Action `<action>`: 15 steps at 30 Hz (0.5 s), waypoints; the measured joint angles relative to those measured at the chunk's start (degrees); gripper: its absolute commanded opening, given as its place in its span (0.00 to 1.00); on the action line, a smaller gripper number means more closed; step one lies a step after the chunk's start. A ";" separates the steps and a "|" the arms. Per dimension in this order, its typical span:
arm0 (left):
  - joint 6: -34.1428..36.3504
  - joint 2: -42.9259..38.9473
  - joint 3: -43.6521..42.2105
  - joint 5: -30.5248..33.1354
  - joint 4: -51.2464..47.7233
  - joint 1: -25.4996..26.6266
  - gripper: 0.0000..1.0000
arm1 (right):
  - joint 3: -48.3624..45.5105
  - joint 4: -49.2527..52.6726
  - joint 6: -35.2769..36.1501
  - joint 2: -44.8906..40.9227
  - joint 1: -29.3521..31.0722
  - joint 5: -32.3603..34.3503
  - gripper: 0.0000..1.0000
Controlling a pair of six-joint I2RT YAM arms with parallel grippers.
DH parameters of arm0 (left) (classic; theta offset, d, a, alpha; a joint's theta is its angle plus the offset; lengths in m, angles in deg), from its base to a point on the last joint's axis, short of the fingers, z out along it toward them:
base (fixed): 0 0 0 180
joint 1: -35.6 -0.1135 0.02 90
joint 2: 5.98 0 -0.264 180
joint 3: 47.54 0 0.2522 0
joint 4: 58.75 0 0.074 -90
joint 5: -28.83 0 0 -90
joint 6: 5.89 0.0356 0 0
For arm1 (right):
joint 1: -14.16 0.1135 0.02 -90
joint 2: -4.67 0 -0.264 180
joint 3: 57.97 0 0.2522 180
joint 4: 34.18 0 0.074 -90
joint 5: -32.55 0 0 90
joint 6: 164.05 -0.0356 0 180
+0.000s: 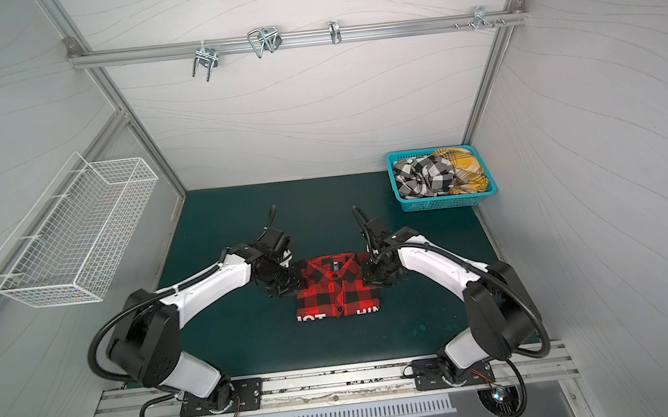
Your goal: Fold and stack the long sleeve shirts
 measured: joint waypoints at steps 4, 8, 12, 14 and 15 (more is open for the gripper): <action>1.14 -11.63 -0.50 2.12 -0.15 -1.14 0.54 | -0.15 0.96 -0.20 -7.78 0.00 1.05 0.44; 0.94 -18.49 -6.03 -0.72 2.51 -7.78 0.55 | -3.19 0.44 -1.16 -12.98 -0.59 1.33 0.49; 0.59 -15.02 -12.55 -7.93 3.56 -17.29 0.58 | -7.74 -1.40 -2.16 -14.32 -2.40 0.26 0.50; -0.09 -13.29 -16.31 -10.99 4.94 -20.26 0.61 | -9.90 -2.60 -2.56 -14.14 -3.85 -0.90 0.49; -0.26 -12.94 -17.86 -12.48 5.20 -20.72 0.61 | -10.71 -3.13 -2.64 -13.92 -4.57 -1.51 0.48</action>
